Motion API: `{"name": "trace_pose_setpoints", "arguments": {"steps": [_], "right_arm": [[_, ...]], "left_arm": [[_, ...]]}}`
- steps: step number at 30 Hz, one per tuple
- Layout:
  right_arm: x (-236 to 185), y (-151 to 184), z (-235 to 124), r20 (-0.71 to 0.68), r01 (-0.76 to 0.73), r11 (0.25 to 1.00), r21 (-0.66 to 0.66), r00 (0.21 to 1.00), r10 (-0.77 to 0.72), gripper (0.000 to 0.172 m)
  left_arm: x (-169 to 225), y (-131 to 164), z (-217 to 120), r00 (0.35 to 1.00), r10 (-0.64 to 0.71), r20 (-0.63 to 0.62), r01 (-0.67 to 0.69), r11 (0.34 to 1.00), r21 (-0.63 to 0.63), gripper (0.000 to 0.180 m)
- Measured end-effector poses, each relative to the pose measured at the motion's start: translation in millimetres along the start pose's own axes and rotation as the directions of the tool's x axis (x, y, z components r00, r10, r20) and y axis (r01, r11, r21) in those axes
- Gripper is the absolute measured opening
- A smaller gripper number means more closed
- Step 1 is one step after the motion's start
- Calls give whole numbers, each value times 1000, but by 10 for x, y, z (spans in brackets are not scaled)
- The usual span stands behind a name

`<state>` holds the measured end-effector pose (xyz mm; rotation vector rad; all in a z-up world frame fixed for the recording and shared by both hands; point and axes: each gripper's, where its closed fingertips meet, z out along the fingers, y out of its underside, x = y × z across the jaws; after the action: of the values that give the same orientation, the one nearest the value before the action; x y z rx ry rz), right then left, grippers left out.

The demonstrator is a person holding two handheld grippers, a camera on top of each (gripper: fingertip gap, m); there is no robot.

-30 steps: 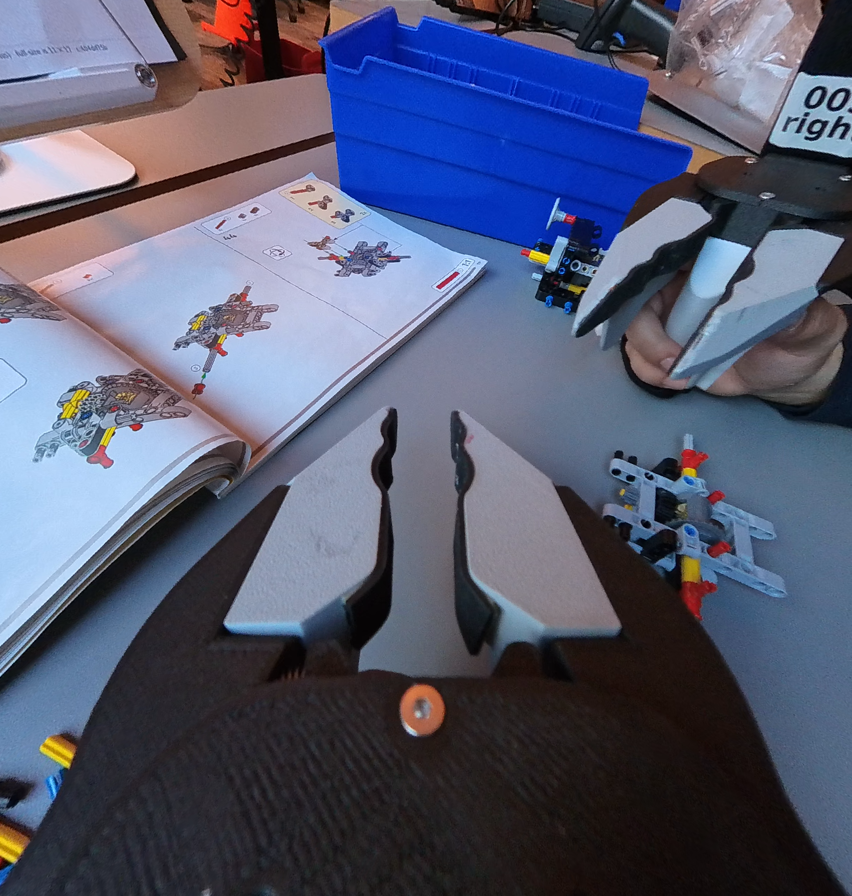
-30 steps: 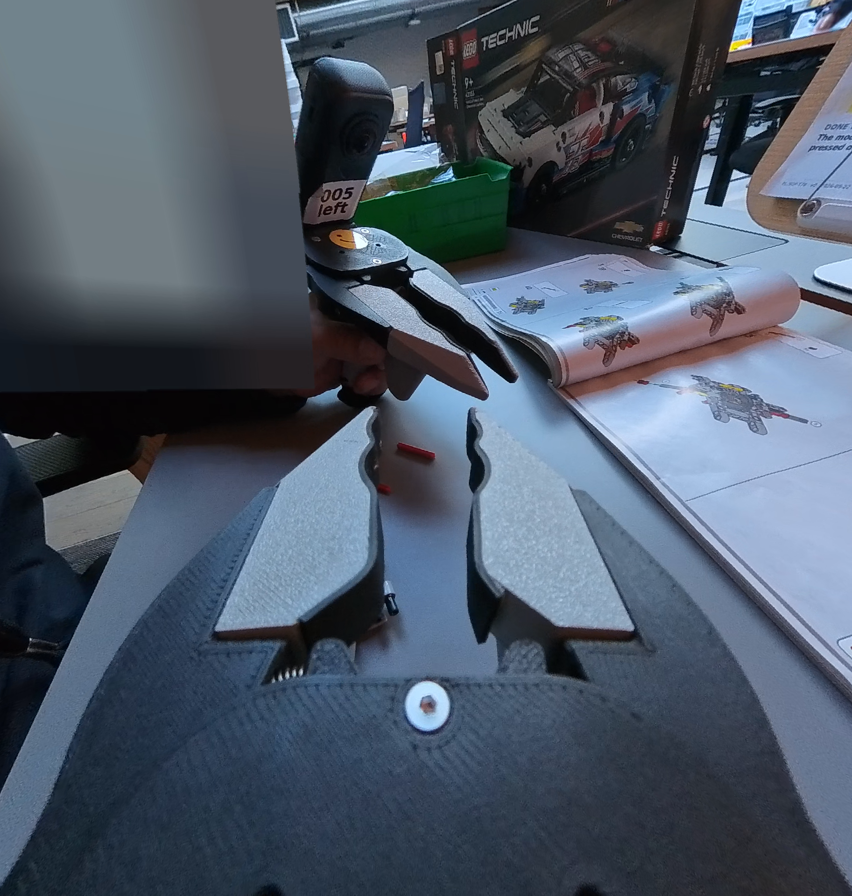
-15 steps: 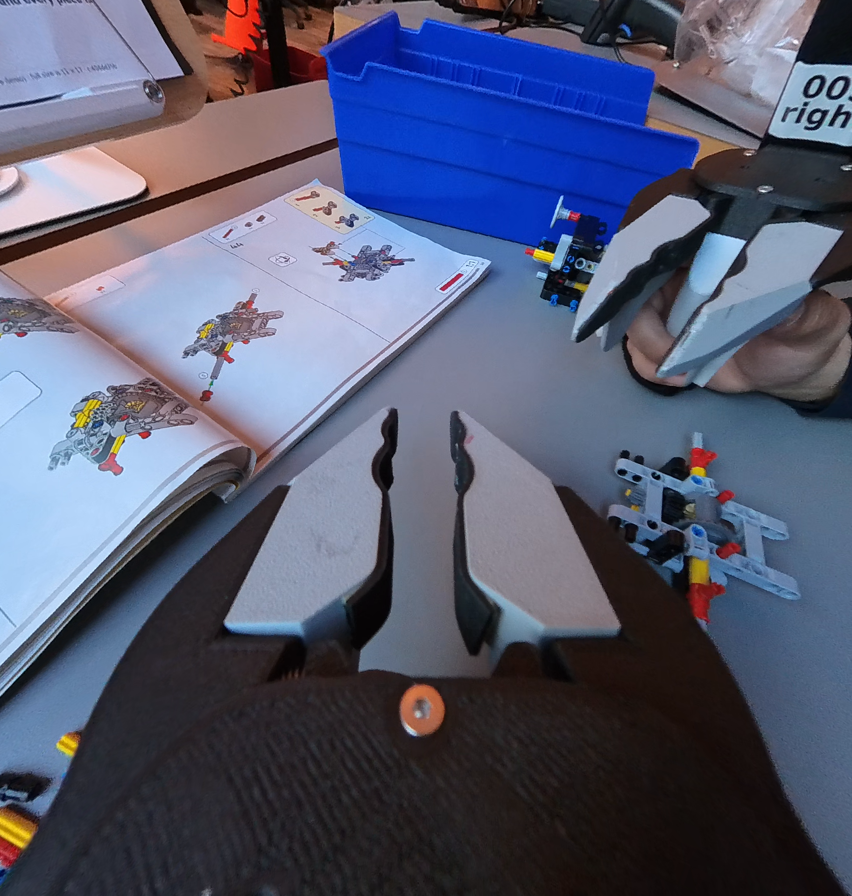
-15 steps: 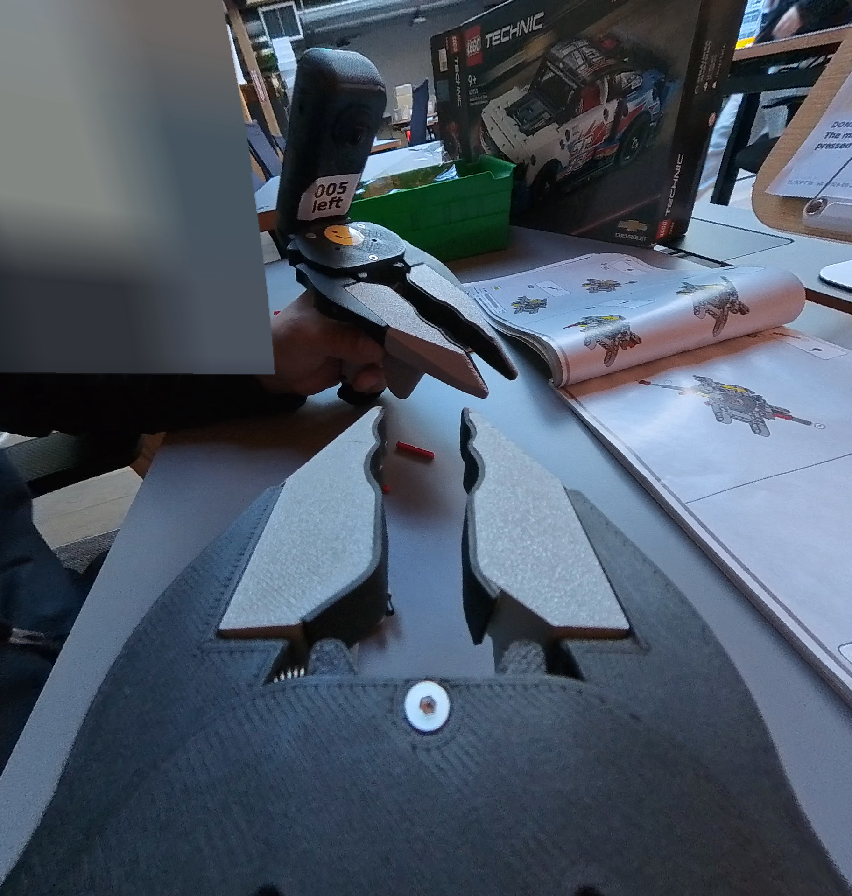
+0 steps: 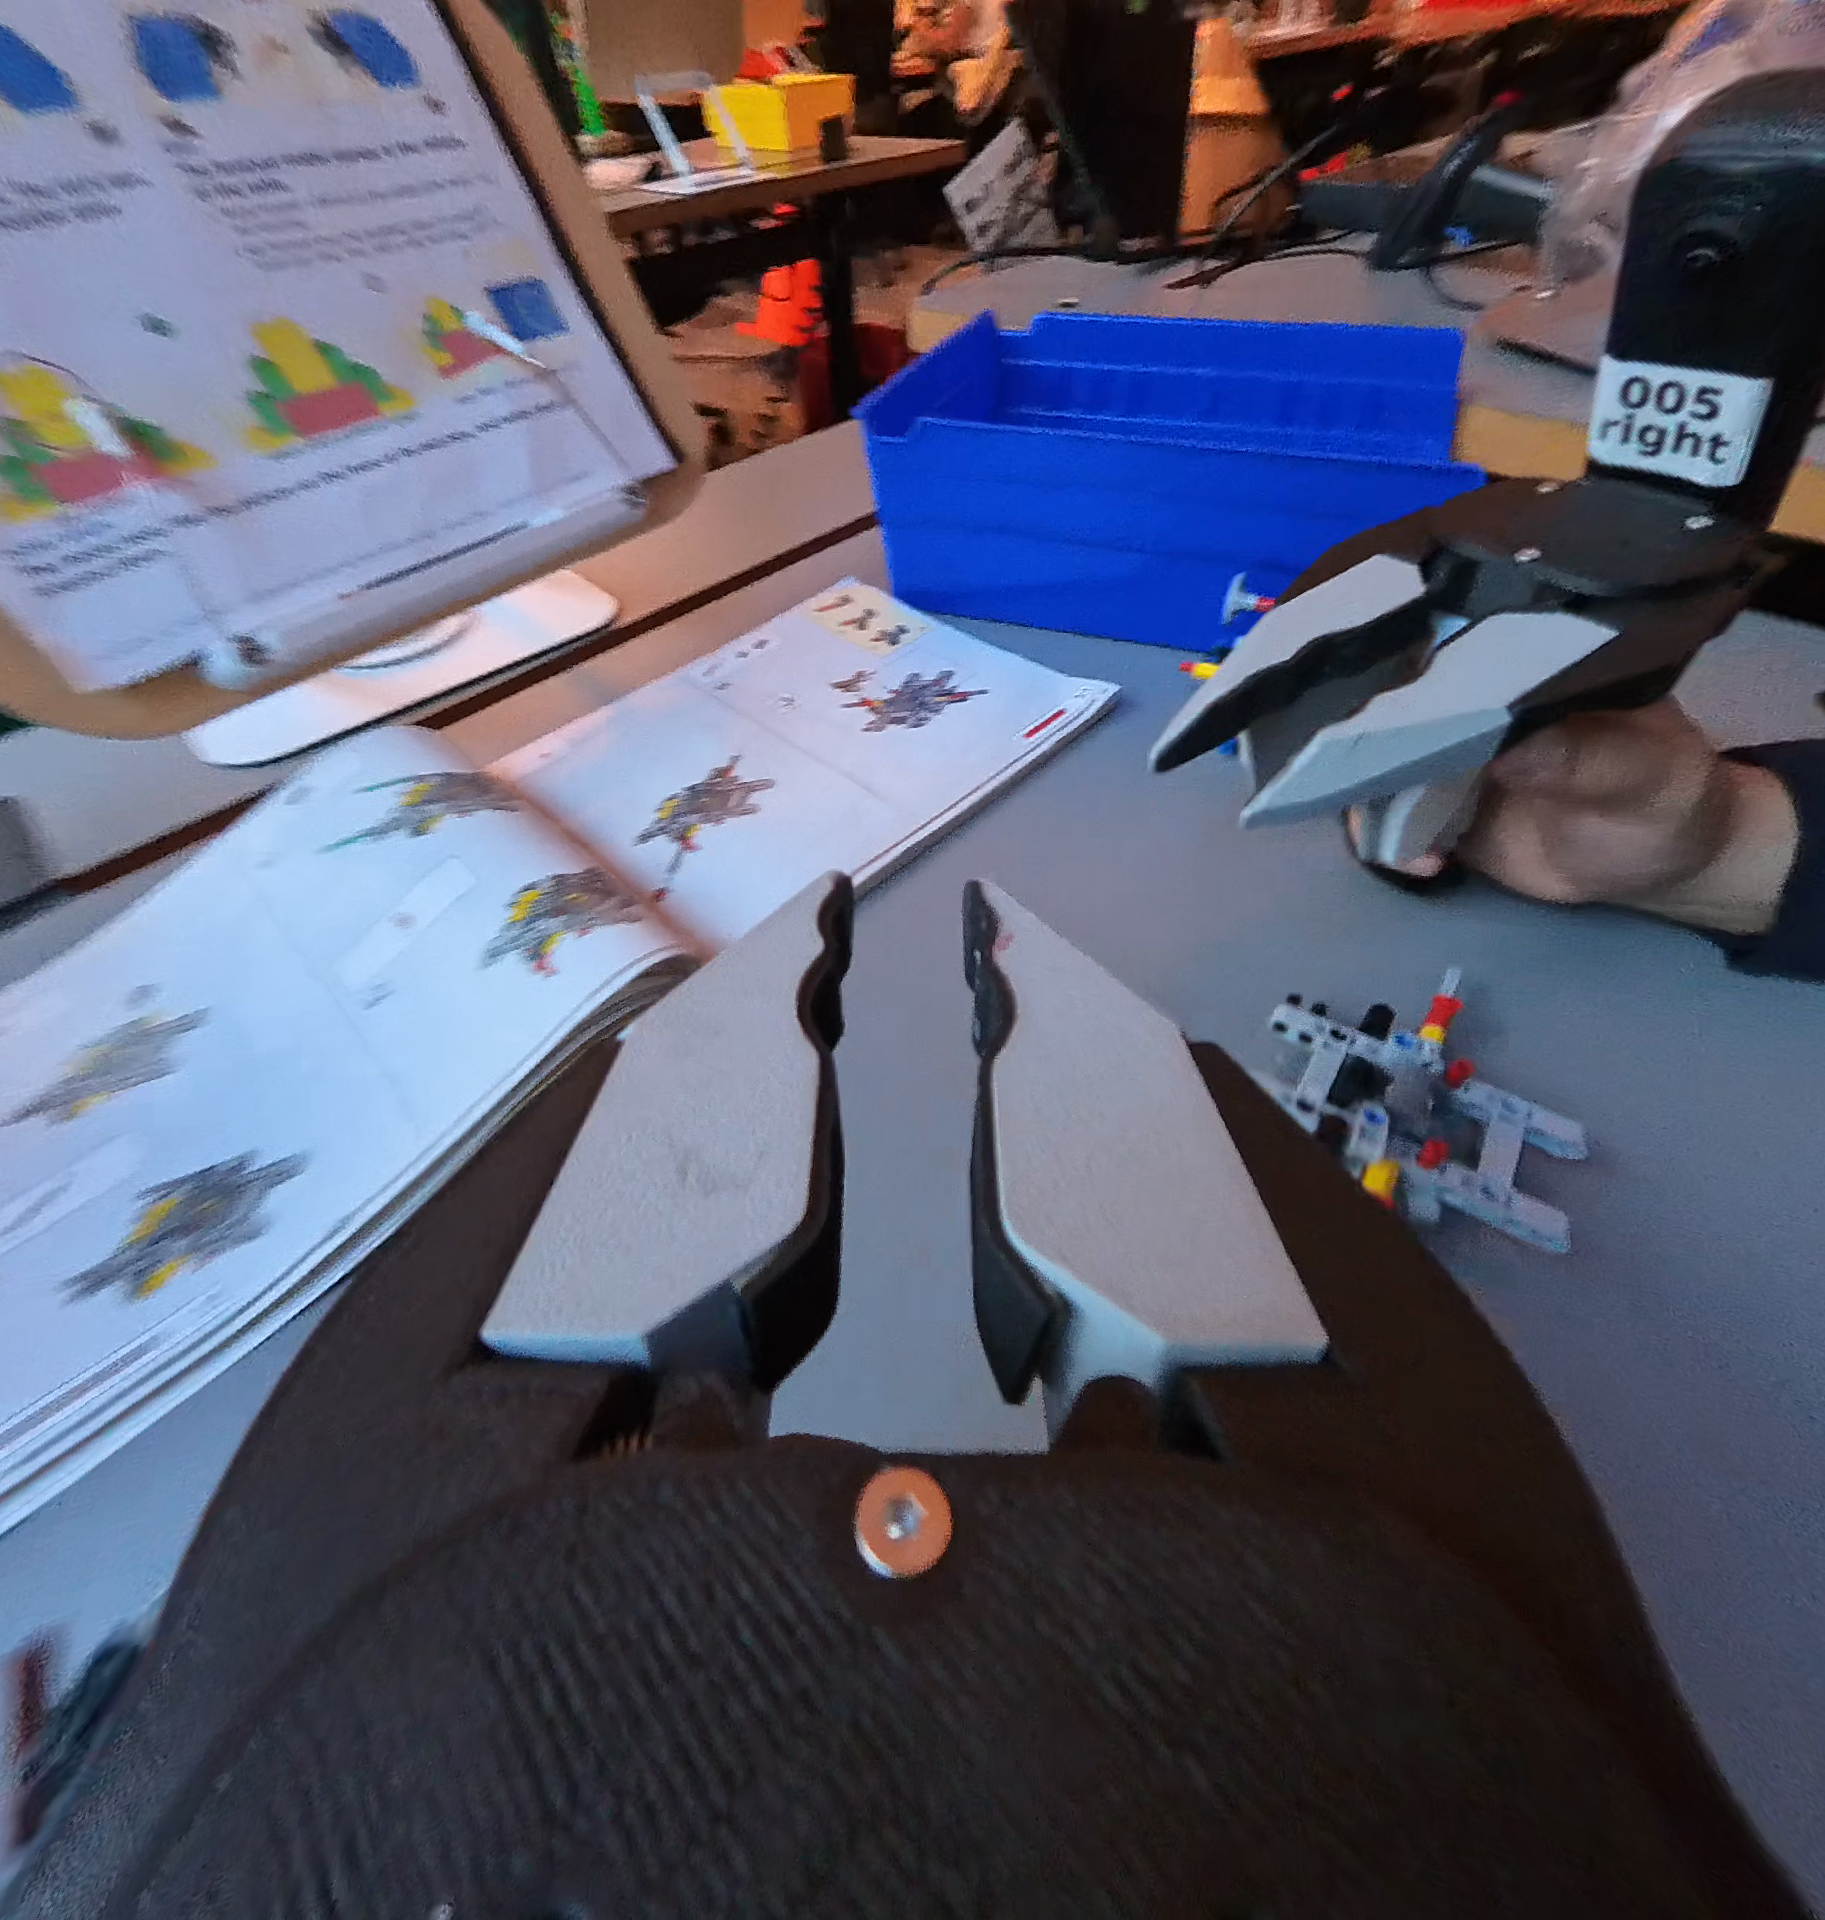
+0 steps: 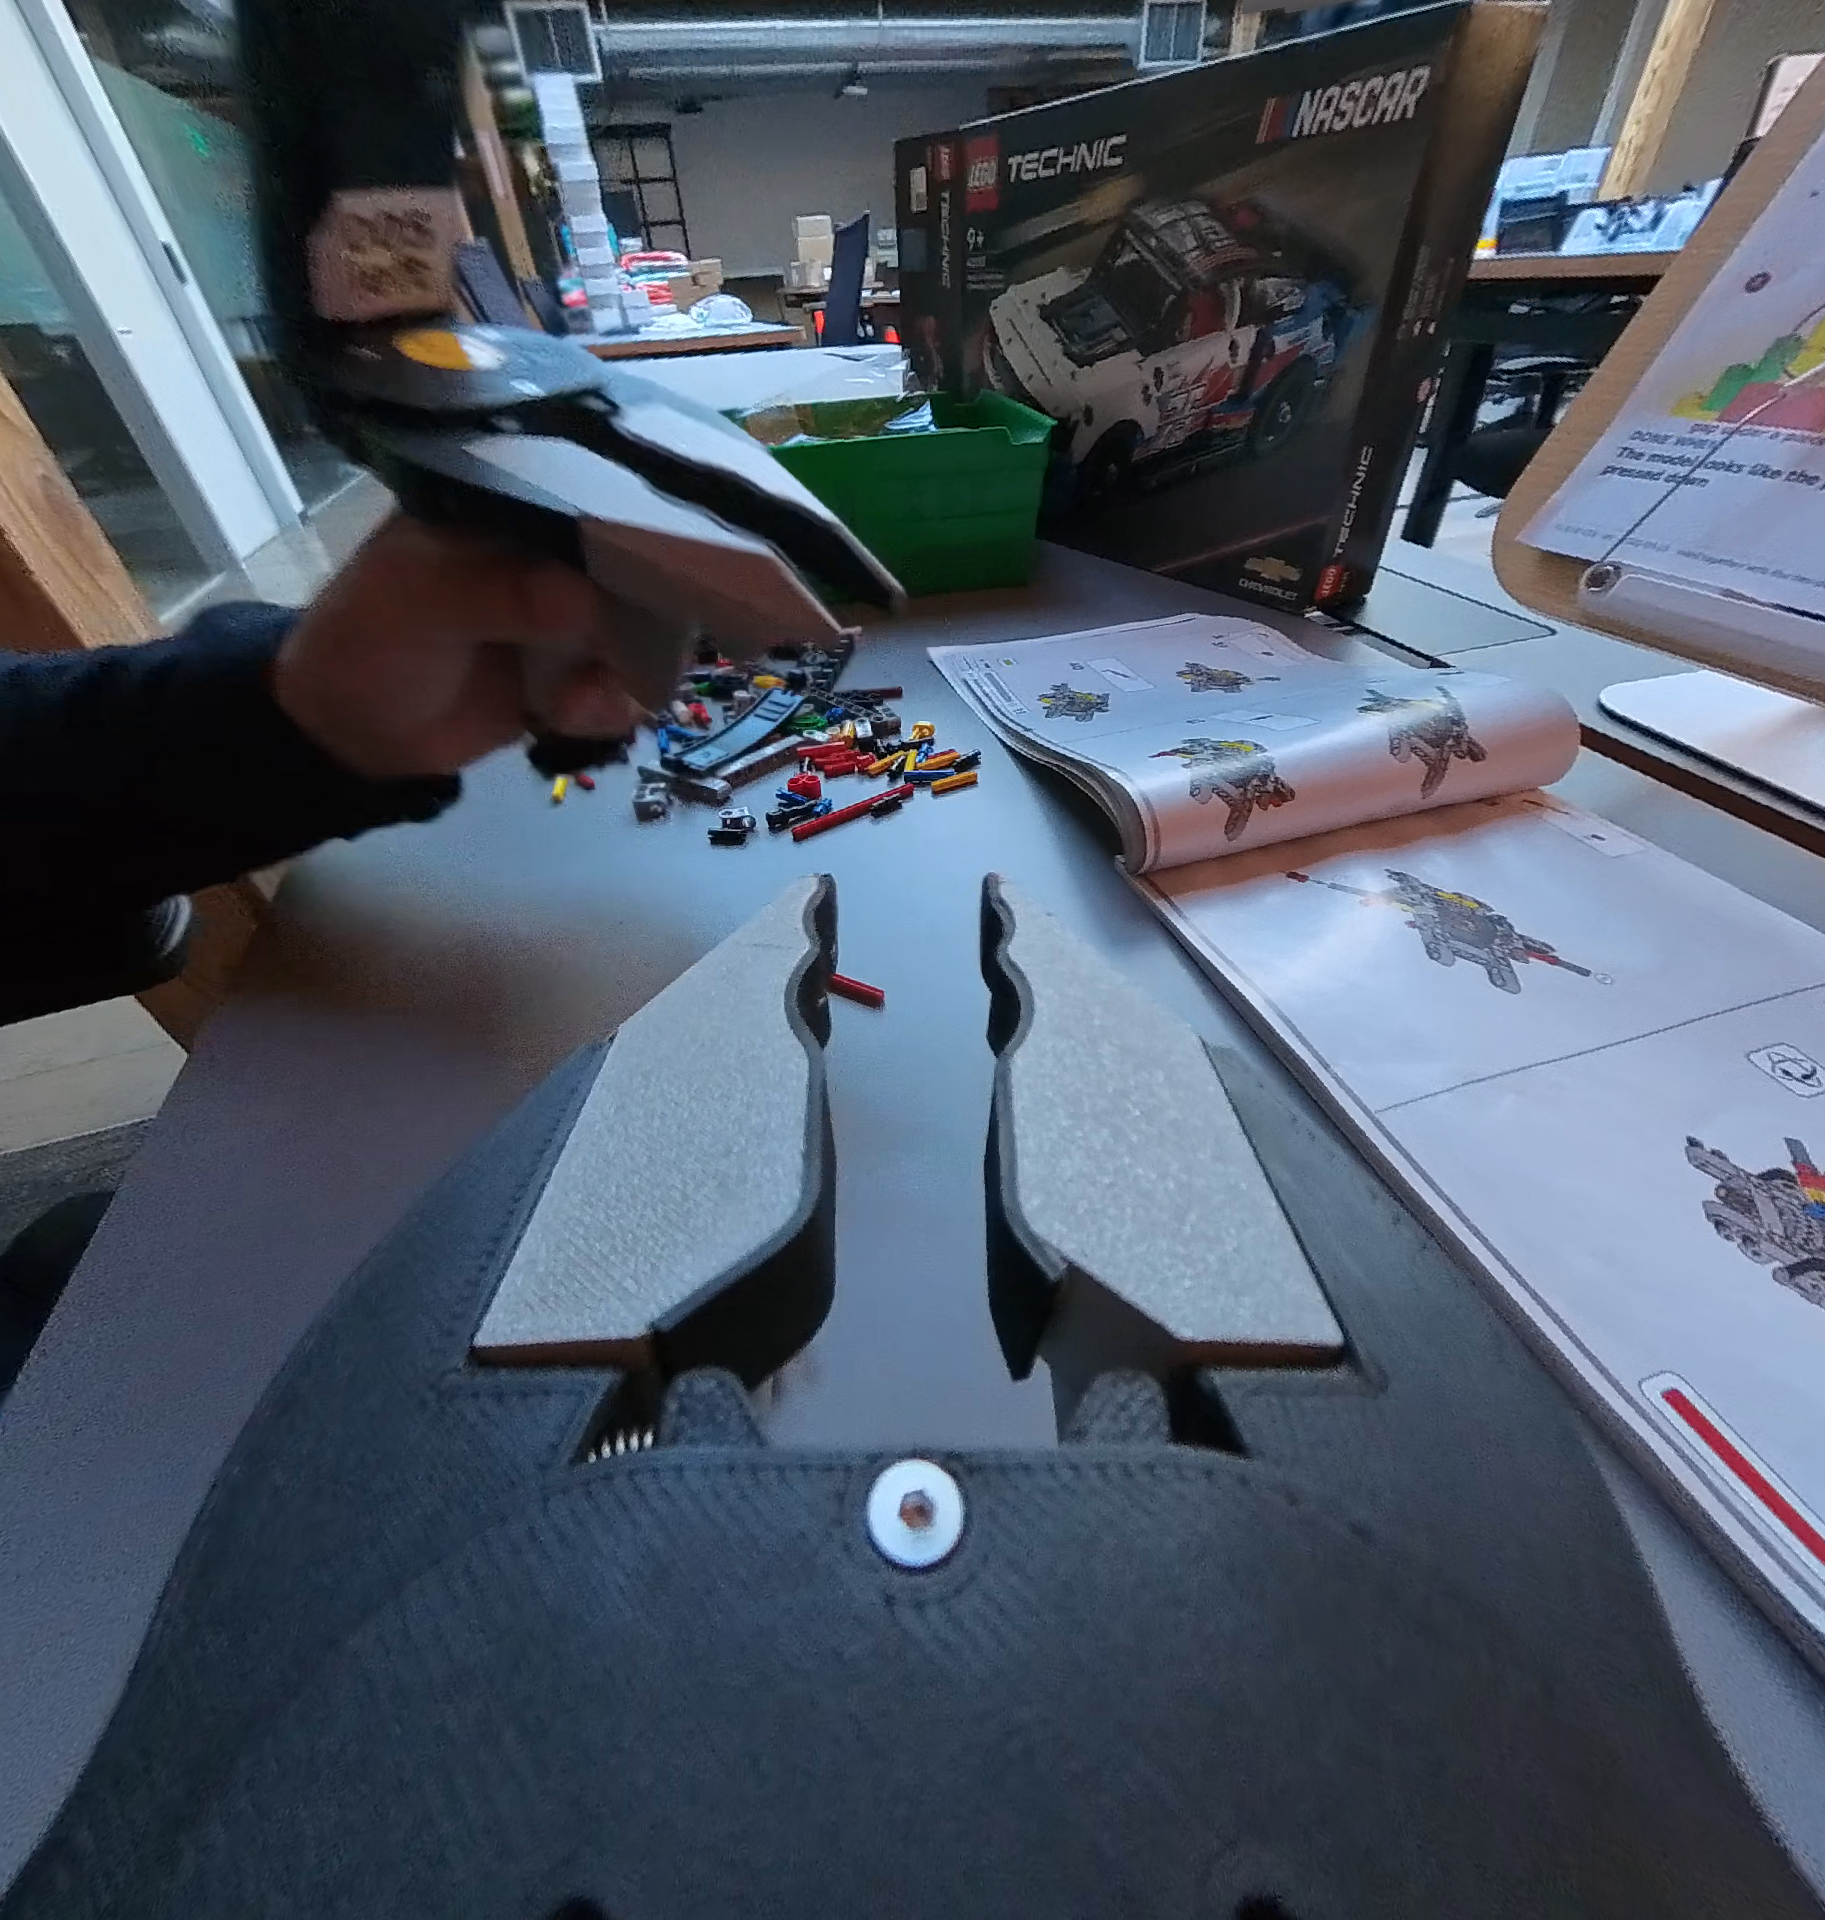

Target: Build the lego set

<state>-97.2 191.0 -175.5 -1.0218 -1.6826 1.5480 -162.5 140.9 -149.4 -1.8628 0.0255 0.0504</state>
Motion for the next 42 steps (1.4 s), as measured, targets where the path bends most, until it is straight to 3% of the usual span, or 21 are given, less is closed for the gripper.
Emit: {"name": "trace_pose_setpoints", "arguments": {"steps": [3, 6, 9, 12, 18, 26, 34, 40, 42], "right_arm": [[21, -24, -42, -14, -20, 1000, 19, 1000, 20, 24], [60, -41, -69, -25, -40, 999, 35, 999, 41, 24], [74, -47, -75, -25, -57, 997, 44, 998, 58, 23], [74, -26, -59, -25, -63, 997, 37, 998, 64, 24], [69, 20, -36, -30, -61, 998, 15, 998, 61, 23], [101, 25, -53, -35, -80, 997, 20, 996, 81, 23], [78, 30, -35, -16, -85, 996, 14, 996, 85, 22], [79, 23, -46, -17, -89, 996, 19, 996, 90, 22], [77, 21, -42, -15, -90, 996, 19, 996, 90, 22]], "left_arm": [[-258, -15, -640, 989, 19, 146, -11, 998, -56, 18], [-613, 176, -1407, 947, -20, 319, 69, 987, -143, 18], [-778, 555, -2021, 903, -105, 416, 218, 947, -235, 20], [-755, 951, -2333, 877, -173, 447, 332, 892, -306, 21], [-510, 1406, -2240, 881, -278, 384, 417, 838, -351, 21], [-431, 1652, -2044, 881, -287, 377, 428, 821, -377, 21], [-522, 1609, -2021, 863, -312, 398, 452, 827, -333, 21], [-381, 1582, -1719, 888, -312, 337, 427, 830, -358, 21], [-252, 1458, -1497, 900, -356, 254, 427, 839, -338, 21]]}}
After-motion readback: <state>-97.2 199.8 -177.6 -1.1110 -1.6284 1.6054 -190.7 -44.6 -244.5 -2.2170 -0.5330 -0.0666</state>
